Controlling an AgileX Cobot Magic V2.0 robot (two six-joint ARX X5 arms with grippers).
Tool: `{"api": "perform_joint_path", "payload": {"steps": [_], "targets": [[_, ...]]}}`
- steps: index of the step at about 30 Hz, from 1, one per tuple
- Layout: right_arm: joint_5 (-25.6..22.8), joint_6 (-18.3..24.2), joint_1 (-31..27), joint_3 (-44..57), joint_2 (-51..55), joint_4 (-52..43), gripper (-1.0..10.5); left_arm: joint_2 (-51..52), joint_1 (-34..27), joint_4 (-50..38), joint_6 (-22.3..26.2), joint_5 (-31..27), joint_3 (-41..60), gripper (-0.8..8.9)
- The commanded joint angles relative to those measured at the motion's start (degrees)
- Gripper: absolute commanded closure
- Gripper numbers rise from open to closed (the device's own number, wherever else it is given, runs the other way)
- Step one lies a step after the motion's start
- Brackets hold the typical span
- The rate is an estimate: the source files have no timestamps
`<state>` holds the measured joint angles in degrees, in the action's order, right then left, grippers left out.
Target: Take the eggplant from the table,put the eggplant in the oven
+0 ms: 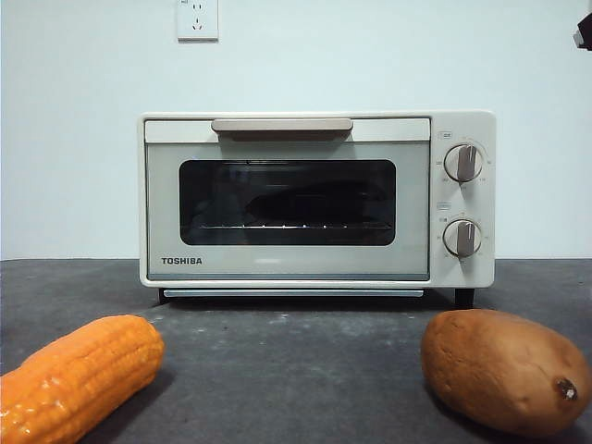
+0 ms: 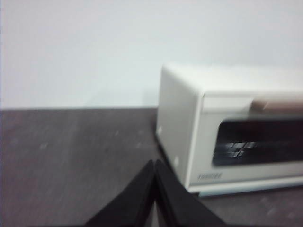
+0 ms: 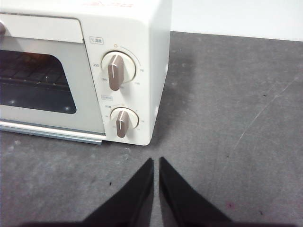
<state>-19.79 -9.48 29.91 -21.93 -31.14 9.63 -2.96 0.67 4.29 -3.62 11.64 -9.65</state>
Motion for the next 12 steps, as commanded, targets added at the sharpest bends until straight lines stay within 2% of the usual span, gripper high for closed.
{"api": "perform_joint_path", "payload": {"steps": [1, 12], "targets": [[-0.4, -0.8, 0.3, -0.2, -0.1, -0.6, 9.4, 1.6, -1.0, -0.8, 1.7, -0.4, 2.9, 8.07], [-0.4, -0.8, 0.3, -0.2, -0.1, -0.6, 9.4, 2.8, -2.1, -0.9, 1.6, -0.3, 9.4, 8.07]]}}
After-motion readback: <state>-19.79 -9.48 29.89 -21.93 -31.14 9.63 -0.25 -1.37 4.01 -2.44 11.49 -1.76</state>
